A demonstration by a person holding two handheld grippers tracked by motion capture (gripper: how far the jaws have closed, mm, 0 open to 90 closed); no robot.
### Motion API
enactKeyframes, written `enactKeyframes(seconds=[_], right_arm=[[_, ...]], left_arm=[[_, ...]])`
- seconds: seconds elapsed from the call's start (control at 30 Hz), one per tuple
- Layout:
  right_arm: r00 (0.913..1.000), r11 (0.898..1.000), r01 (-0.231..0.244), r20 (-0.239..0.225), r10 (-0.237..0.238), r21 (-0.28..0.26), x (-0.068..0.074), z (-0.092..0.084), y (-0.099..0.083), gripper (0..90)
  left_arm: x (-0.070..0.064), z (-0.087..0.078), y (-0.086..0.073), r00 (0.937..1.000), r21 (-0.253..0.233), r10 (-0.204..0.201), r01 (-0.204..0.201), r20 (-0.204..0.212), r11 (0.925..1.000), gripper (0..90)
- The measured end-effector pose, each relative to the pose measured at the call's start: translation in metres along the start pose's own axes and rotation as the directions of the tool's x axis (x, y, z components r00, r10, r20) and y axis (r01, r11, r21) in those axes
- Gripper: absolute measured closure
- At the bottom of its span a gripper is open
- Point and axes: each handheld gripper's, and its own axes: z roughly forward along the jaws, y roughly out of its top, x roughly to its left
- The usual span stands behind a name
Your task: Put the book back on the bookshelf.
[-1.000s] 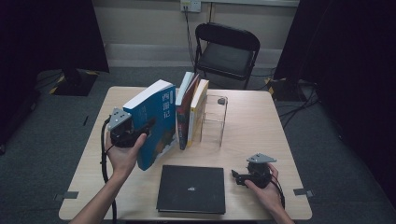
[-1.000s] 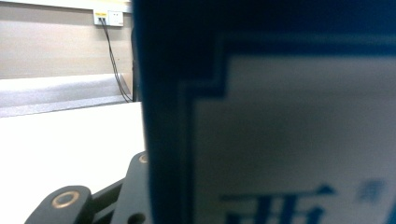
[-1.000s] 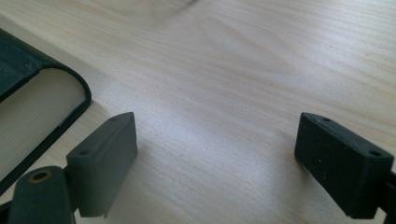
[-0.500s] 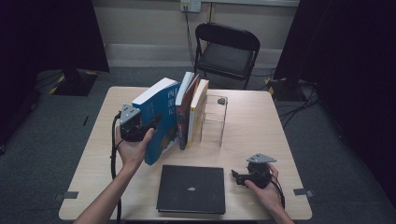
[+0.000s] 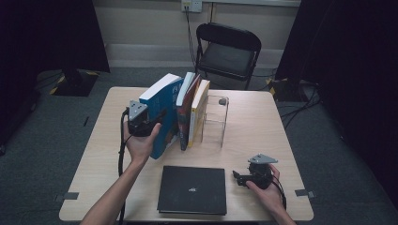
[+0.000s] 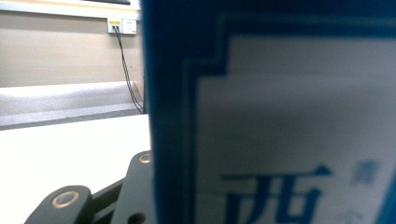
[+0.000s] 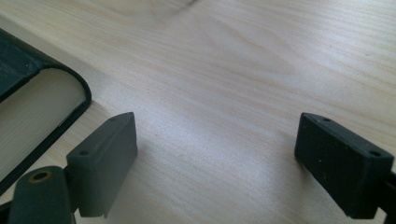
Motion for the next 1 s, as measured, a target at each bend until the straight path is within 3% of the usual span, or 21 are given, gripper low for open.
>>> enactKeyframes(seconds=[0.17, 0.47, 0.53, 1.0], right_arm=[[1.0, 1.0, 0.0, 0.0, 0.0, 0.0, 0.0, 0.0, 0.0, 12.9], [1.0, 1.0, 0.001, 0.0, -0.001, 0.0, 0.0, 0.0, 0.0, 13.0], [1.0, 1.0, 0.001, 0.0, -0.001, 0.0, 0.0, 0.0, 0.0, 13.0], [1.0, 1.0, 0.003, -0.003, -0.003, 0.0, 0.0, 0.0, 0.0, 13.2]], left_arm=[[-0.001, 0.006, -0.002, 0.9999, -0.009, -0.01, 0.01, -0.001, 0.9999, 61.9], [-0.003, 0.019, -0.005, 0.9997, -0.024, 0.021, -0.021, -0.013, 0.9995, 61.9], [-0.001, 0.024, -0.007, 0.9995, -0.029, -0.004, 0.003, -0.03, 0.9996, 61.8], [-0.006, 0.02, -0.019, 0.9987, -0.037, 0.041, -0.042, -0.029, 0.9985, 61.7]])
